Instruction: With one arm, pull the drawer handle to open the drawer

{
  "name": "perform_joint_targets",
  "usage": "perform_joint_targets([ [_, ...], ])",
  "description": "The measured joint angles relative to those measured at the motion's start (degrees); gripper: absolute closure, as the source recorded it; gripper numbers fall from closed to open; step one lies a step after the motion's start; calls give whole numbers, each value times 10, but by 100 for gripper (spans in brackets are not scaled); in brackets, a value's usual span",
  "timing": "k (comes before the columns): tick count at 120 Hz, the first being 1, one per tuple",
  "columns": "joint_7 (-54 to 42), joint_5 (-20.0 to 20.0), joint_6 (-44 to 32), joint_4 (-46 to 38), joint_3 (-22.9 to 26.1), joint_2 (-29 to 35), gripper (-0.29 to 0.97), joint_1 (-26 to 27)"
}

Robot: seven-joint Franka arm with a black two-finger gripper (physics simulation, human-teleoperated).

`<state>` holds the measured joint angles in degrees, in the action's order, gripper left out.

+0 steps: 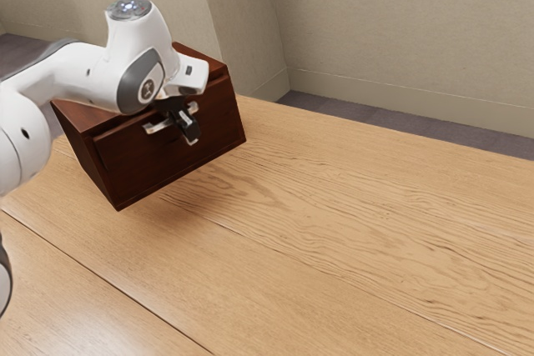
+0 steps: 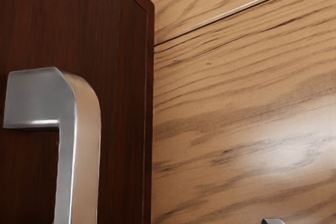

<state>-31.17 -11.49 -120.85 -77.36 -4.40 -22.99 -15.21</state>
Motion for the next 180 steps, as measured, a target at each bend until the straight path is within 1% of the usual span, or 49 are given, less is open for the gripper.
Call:
perform_joint_targets([
  [5, 0, 0, 0, -4, 2, 4, 25, 0],
  [28, 3, -1, 0, -18, 5, 20, 24, 2],
  [35, 5, -3, 0, -29, 11, 25, 21, 2],
  [55, 9, -5, -1, -58, 32, 49, 24, 4],
  [62, 12, -8, -3, -73, 41, 62, 27, 4],
  [86, 19, -12, -10, -95, 52, 70, 22, 5],
  [95, 22, -12, -11, -104, 61, 78, 26, 5],
  [109, 25, -12, -12, -112, 73, 83, 28, 4],
  [117, 28, -15, -13, -117, 81, 85, 32, 3],
  [122, 30, -17, -14, -121, 86, 88, 37, 3],
  [130, 33, -18, -14, -127, 91, 94, 40, 4],
  [141, 35, -19, -14, -132, 94, 105, 53, 7],
  [147, 36, -20, -13, -132, 94, 116, 55, 8],
  [149, 36, -21, -12, -132, 95, 120, 53, 9],
  [157, 37, -23, -10, -132, 95, 141, 36, 11],
  [163, 38, -24, -9, -134, 95, 159, 27, 11],
  [174, 39, -25, -3, -148, 96, 204, 16, 11],
  [180, 43, -23, 17, -147, 99, 227, 12, 8],
])
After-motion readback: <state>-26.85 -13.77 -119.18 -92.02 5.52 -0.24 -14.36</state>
